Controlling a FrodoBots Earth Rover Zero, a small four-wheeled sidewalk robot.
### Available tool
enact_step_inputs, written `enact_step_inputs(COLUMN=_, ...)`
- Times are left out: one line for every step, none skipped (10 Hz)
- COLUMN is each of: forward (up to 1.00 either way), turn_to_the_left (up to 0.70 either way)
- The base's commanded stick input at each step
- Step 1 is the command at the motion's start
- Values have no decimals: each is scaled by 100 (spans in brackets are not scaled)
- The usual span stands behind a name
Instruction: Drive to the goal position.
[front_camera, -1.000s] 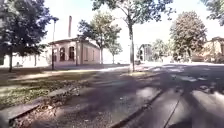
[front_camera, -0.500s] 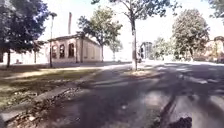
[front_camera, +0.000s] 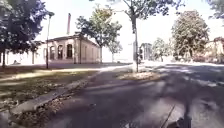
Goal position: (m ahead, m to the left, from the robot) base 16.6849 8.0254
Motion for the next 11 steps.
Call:
enact_step_inputs(forward=70, turn_to_the_left=0)
enact_step_inputs(forward=70, turn_to_the_left=0)
enact_step_inputs(forward=70, turn_to_the_left=0)
enact_step_inputs(forward=70, turn_to_the_left=0)
enact_step_inputs(forward=70, turn_to_the_left=17)
enact_step_inputs(forward=70, turn_to_the_left=35)
enact_step_inputs(forward=70, turn_to_the_left=35)
enact_step_inputs(forward=70, turn_to_the_left=33)
enact_step_inputs(forward=70, turn_to_the_left=16)
enact_step_inputs(forward=70, turn_to_the_left=0)
enact_step_inputs(forward=70, turn_to_the_left=0)
